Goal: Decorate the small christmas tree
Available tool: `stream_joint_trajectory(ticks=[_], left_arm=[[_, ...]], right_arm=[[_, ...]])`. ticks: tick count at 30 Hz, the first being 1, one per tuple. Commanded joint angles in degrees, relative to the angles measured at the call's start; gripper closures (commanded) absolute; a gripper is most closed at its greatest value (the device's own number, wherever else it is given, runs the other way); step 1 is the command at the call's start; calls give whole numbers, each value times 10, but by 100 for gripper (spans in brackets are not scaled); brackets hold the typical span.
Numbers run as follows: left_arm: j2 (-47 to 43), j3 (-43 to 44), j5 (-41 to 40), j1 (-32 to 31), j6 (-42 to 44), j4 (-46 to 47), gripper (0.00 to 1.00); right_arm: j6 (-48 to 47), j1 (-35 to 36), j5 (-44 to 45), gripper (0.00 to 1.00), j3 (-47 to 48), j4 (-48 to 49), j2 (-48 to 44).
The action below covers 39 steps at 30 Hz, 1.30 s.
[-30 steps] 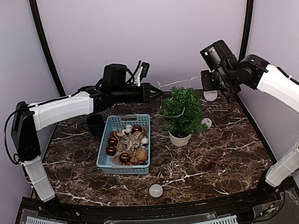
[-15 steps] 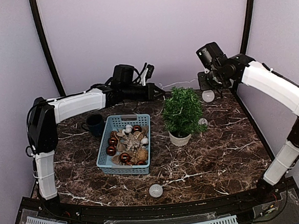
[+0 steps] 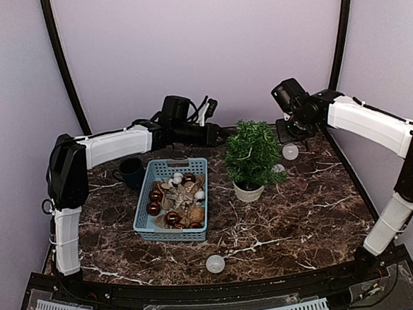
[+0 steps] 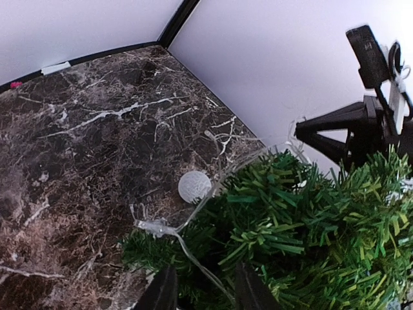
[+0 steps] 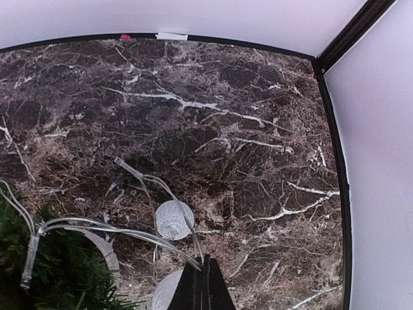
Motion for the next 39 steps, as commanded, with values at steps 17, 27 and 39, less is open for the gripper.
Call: stream_joint_trajectory(ticks=[17,27,39], left_arm=[[-259,-207,-220,4,84,45,18],[-380,-395,-263,-92,128,168,22],[-332,-509,-320,-264,80,312,35]], right_arm=[[13,-5,-126,100,-68,-101,-110],[-4,-4,-238,100,-40,-177,-122],[-2,-4,-383,100,-91,-133,-147]])
